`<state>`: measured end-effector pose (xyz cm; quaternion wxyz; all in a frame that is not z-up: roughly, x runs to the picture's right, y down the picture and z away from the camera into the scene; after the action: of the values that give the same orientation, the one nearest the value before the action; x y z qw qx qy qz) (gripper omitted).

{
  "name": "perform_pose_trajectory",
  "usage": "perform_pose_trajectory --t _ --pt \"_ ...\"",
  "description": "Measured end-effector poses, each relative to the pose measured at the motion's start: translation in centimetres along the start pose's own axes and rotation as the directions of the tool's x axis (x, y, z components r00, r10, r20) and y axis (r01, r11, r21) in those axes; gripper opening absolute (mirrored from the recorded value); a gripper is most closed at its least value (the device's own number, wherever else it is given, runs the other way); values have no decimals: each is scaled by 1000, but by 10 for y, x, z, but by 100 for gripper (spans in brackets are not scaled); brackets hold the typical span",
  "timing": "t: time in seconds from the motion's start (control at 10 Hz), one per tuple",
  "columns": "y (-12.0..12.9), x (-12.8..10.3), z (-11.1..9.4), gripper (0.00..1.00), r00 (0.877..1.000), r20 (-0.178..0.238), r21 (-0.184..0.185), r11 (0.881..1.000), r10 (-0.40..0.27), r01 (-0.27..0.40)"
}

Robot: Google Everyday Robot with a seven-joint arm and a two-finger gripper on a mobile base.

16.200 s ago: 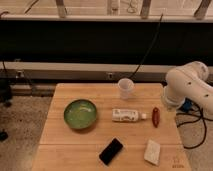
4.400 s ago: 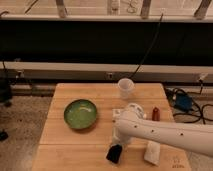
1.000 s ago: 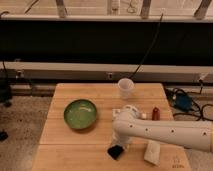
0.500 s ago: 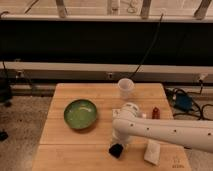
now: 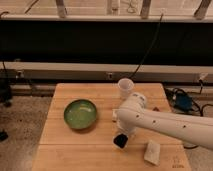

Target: Place the eraser on the white sponge

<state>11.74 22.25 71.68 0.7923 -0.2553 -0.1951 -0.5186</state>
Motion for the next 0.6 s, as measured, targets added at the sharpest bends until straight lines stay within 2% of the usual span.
perform_pose_trajectory --t 0.3,0.5,0.6 --pt "32 7 -13 0 999 -13 -8 999 39 -39" --pt "60 0 -17 0 998 -7 -19 998 66 -67" --pt "83 -5 -16 0 996 -3 -29 995 92 -92"
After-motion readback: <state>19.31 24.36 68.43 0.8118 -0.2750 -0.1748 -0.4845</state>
